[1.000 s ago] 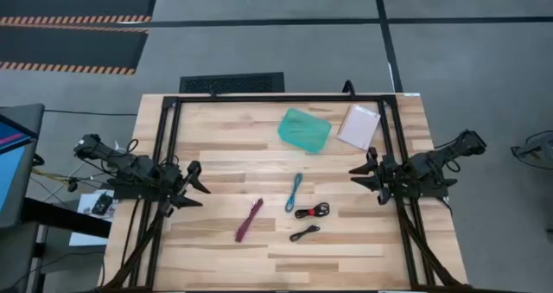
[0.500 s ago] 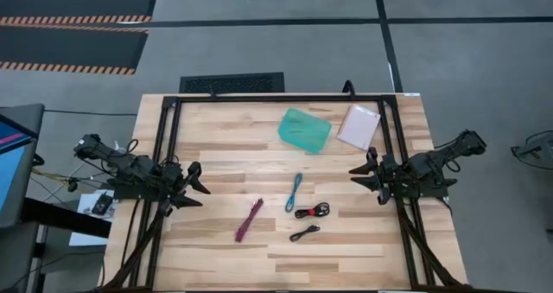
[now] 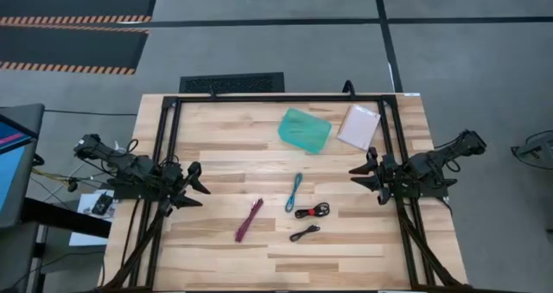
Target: Pick and place USB-C Cables
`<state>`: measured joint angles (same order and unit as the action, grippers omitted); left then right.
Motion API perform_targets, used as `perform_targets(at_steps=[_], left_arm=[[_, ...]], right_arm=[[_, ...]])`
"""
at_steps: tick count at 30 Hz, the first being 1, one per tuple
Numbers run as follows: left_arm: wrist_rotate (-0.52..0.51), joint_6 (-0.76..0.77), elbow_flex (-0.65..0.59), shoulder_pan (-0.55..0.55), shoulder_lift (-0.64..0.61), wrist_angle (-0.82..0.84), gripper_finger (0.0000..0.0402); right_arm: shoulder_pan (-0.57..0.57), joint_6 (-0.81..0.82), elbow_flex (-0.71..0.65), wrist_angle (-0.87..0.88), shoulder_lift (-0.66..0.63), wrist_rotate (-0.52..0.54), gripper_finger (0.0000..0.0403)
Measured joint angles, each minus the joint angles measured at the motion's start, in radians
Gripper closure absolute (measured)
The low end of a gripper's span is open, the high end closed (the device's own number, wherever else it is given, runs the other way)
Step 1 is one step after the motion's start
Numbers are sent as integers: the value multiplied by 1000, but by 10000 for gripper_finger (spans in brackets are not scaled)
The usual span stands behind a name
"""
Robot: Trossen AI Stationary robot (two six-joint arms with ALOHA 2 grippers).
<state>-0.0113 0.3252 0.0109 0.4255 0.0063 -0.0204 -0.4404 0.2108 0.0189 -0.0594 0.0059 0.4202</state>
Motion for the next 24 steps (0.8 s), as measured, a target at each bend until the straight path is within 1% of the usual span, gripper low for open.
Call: perform_targets(at_steps=[8,11,15,20,24], left_arm=[[0,0,0,0,0,0,207],[-2,-12,0,0,0,0,207],[-56,-99,0,0,0,-8,207],[-78,-96,0,0,0,-14,207],[-114,-95,0,0,0,-56,207]], right_arm=[[0,-3,0,0,0,0,266],[7,-43,0,-1,0,20,266],[13,-60,0,-5,0,23,266],[13,-61,0,-6,0,23,266],[19,-61,-5,-80,0,26,266]])
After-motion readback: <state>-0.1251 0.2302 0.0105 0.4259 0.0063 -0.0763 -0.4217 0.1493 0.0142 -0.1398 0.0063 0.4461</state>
